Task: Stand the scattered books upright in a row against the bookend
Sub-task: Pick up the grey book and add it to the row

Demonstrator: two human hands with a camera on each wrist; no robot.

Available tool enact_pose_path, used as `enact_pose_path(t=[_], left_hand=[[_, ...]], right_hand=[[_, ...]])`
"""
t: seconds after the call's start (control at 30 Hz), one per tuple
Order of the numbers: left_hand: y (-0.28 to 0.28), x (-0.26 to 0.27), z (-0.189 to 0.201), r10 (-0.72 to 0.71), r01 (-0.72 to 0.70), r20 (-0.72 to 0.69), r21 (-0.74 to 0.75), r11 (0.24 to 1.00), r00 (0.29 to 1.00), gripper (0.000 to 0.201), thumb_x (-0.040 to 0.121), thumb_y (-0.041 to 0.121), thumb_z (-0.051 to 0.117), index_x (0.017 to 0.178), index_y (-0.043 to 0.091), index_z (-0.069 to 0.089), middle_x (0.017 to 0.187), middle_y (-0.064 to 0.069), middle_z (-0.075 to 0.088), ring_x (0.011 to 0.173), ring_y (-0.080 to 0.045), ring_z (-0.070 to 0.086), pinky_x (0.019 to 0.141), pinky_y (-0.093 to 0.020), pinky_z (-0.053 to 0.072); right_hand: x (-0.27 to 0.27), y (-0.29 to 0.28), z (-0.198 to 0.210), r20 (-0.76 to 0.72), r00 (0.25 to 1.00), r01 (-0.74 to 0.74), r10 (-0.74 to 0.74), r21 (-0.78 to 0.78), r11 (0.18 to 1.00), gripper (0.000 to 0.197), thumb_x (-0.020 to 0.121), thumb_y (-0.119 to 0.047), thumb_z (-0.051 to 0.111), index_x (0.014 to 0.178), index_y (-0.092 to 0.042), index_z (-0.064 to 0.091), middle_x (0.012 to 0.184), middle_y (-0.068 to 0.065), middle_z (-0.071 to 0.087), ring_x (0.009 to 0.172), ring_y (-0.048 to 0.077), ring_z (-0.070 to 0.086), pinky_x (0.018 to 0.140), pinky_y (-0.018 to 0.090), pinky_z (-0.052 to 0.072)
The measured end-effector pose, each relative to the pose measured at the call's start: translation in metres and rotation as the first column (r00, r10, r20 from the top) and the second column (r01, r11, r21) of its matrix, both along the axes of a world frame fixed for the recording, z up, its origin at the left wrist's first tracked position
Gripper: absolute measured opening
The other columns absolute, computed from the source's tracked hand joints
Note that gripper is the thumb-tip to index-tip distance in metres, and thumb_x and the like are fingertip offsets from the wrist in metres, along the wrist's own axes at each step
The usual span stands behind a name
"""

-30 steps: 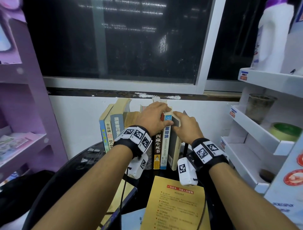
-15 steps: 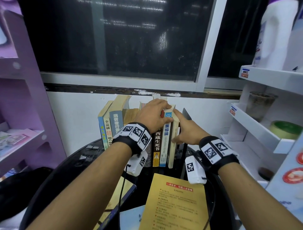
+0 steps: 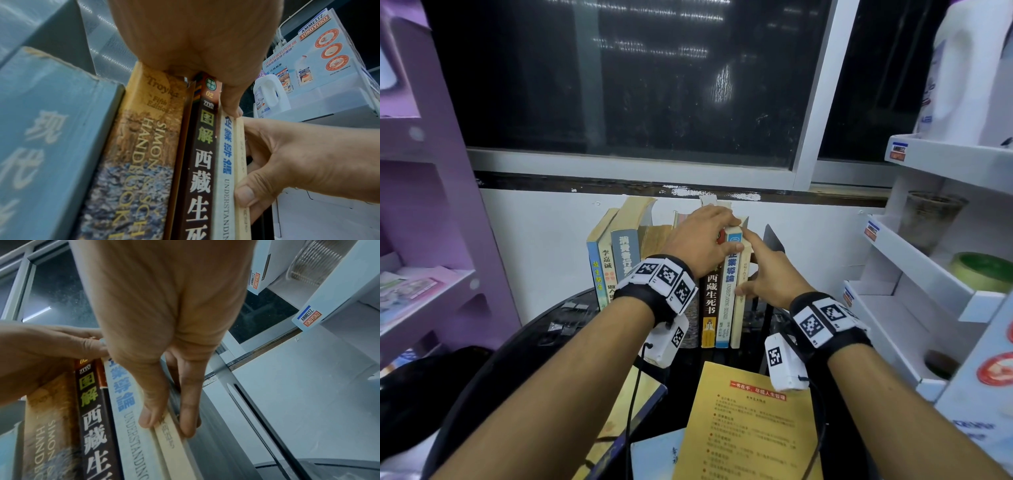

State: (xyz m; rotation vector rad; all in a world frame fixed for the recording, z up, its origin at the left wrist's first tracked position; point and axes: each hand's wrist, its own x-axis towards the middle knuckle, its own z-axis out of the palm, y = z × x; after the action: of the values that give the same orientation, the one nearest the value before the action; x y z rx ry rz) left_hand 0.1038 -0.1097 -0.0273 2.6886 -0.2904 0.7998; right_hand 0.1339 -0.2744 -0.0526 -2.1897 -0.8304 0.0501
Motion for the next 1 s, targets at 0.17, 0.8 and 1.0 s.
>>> enact_pose_path(t=[0.17, 0.8, 1.0], left_hand=[[0.001, 0.0, 0.0, 0.001, -0.001, 0.004, 0.004, 1.0, 1.0, 0.043, 0.089, 0.043, 0.059, 0.127, 0.024, 0.054, 0.138, 0.005, 0.048, 0.129, -0.013, 0.041, 0.107, -0.034, 0.034], [0.0, -0.003, -0.003, 0.004, -0.006, 0.051, 0.043, 0.999, 0.999, 0.045, 0.088, 0.043, 0.059, 0.127, 0.021, 0.053, 0.135, 0.004, 0.05, 0.125, -0.014, 0.043, 0.099, -0.027, 0.032], [0.0, -0.004, -0.002, 0.008, -0.011, 0.063, 0.051, 0.999, 0.998, 0.047, 0.088, 0.044, 0.058, 0.128, 0.02, 0.053, 0.135, 0.003, 0.05, 0.124, -0.014, 0.043, 0.098, -0.027, 0.033]], right_hand=[[0.005, -0.001, -0.003, 0.012, 1.0, 0.004, -0.004, 0.016, 1.0, 0.098, 0.078, 0.004, 0.074, 0.148, -0.039, 0.019, 0.103, 0.0, 0.067, 0.081, 0.005, 0.067, 0.076, 0.033, 0.06], [-0.007, 0.002, -0.014, 0.034, 0.997, 0.066, -0.066, -0.006, 0.998, 0.104, 0.081, -0.002, 0.074, 0.148, -0.045, 0.007, 0.117, 0.001, 0.064, 0.1, 0.019, 0.068, 0.085, 0.041, 0.058], [-0.006, 0.004, -0.015, 0.032, 0.996, 0.08, -0.079, -0.025, 0.996, 0.106, 0.082, -0.003, 0.073, 0.148, -0.046, 0.003, 0.12, 0.004, 0.064, 0.105, 0.021, 0.067, 0.087, 0.044, 0.057]])
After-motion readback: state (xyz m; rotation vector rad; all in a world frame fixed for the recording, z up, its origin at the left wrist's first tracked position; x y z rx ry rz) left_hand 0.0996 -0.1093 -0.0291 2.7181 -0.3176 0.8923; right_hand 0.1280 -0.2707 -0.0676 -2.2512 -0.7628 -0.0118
